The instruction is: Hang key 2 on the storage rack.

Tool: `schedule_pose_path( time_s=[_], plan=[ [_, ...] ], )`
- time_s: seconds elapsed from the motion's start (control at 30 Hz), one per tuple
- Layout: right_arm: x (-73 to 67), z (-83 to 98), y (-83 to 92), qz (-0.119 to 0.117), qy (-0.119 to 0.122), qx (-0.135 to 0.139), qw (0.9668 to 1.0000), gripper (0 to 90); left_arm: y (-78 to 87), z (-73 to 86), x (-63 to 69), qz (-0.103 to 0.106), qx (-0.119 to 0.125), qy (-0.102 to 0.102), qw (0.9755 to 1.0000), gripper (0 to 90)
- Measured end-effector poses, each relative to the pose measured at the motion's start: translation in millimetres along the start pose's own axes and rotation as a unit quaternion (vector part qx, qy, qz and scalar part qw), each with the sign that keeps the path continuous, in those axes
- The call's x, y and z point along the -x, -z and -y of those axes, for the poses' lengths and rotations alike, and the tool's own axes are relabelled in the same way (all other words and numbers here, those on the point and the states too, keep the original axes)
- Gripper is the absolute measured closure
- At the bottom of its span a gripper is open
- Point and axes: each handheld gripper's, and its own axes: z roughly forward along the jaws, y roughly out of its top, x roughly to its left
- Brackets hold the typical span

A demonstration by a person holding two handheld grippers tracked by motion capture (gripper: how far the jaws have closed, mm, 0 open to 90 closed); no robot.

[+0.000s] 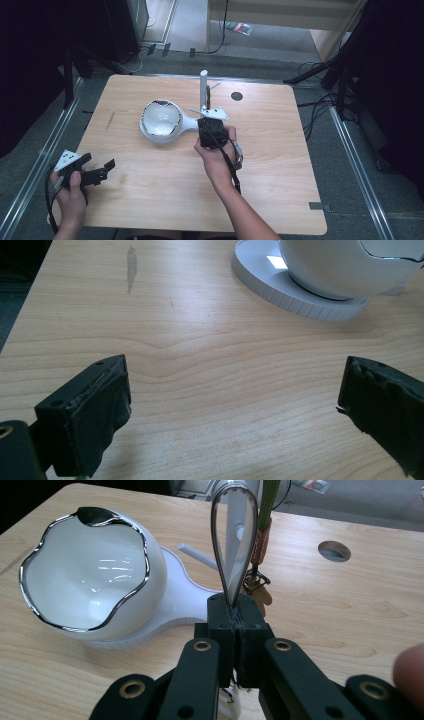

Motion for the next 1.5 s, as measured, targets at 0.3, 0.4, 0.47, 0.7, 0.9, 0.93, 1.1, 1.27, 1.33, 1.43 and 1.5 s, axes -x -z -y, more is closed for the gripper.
schedule_pose_path(
  time_s=[0.3,0.4,0.47,0.7,0.9,0.93,1.1,1.27,1.33,1.43,1.5],
  plan=[
    [0.4,-3.6,-12.9,0.006,-0.012,-0.015,0.9998,89.3,0.2,-0.1,-0.4,0.000,-0.001,-0.003,1.0000,1.1],
    [0.5,-4.6,-15.6,0.008,-0.015,-0.017,0.9997,89.3,0.1,0.0,-0.5,0.000,-0.001,-0.002,1.0000,1.1],
    [0.4,-5.1,-17.7,0.010,-0.018,-0.020,0.9996,89.3,0.3,-0.1,-0.4,0.000,-0.002,-0.002,1.0000,1.1],
    [2.0,-6.2,-21.3,0.013,-0.023,-0.022,0.9994,89.3,0.1,-0.1,-0.6,0.000,-0.002,-0.001,1.0000,1.1],
    [3.3,-6.8,-23.1,0.018,-0.023,-0.029,0.9992,89.3,0.2,0.0,-0.6,0.001,-0.001,0.000,1.0000,1.1],
    [3.3,-7.1,-23.9,0.017,-0.023,-0.032,0.9991,89.3,0.1,0.0,-0.6,0.001,-0.001,0.000,1.0000,1.1],
    [2.2,-8.2,-29.5,0.015,-0.022,-0.040,0.9989,89.2,0.1,0.0,-0.6,0.001,0.000,0.000,1.0000,1.1],
    [4.8,-9.2,-35.2,0.013,-0.032,-0.045,0.9984,89.2,0.1,0.0,-0.7,0.001,0.000,0.000,1.0000,1.1],
    [5.3,-9.0,-37.5,0.012,-0.032,-0.047,0.9983,89.2,0.2,0.0,-0.7,0.001,0.000,0.000,1.0000,1.1],
    [5.9,-8.7,-40.4,0.011,-0.031,-0.049,0.9983,89.2,0.2,0.0,-0.8,0.001,0.000,0.000,1.0000,1.1],
    [6.3,-8.6,-42.3,0.010,-0.031,-0.050,0.9983,89.2,0.1,0.0,-0.7,0.001,0.000,0.000,1.0000,1.1]
  ],
)
